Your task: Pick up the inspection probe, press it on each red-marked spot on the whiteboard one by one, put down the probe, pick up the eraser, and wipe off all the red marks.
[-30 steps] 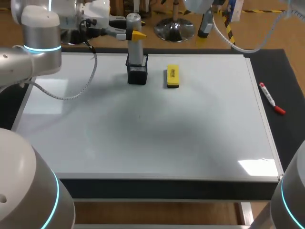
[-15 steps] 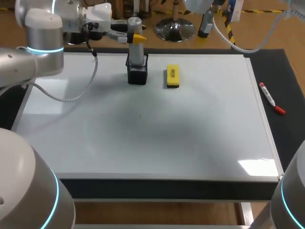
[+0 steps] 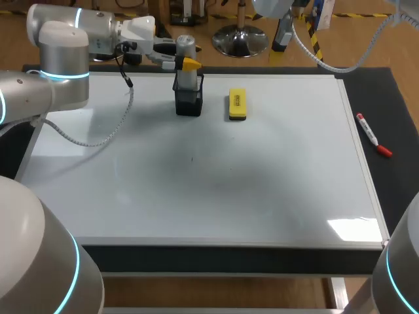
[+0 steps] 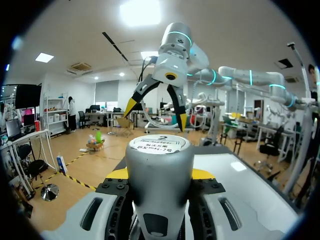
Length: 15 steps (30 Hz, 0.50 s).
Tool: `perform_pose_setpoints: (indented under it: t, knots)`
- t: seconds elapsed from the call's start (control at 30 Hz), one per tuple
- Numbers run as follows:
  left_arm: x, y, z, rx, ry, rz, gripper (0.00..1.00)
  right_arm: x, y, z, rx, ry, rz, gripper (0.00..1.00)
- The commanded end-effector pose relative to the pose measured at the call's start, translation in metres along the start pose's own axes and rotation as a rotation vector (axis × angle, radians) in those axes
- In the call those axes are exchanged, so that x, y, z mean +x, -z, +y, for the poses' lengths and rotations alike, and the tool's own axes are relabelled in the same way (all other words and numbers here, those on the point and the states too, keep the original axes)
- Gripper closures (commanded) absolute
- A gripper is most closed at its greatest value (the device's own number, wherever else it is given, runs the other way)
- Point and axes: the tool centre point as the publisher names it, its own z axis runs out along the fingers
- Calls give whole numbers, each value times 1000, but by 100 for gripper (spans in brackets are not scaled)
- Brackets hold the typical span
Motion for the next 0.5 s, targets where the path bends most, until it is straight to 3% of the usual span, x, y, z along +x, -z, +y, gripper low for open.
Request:
perform_pose_setpoints:
  t: [0.03, 0.5]
  knots:
    - [-6, -1, 10, 8, 7, 14, 100, 0, 1, 0, 4, 2, 2, 0]
    - [-11, -4, 22, 8, 21, 22, 100, 0, 1, 0, 4, 2, 2, 0]
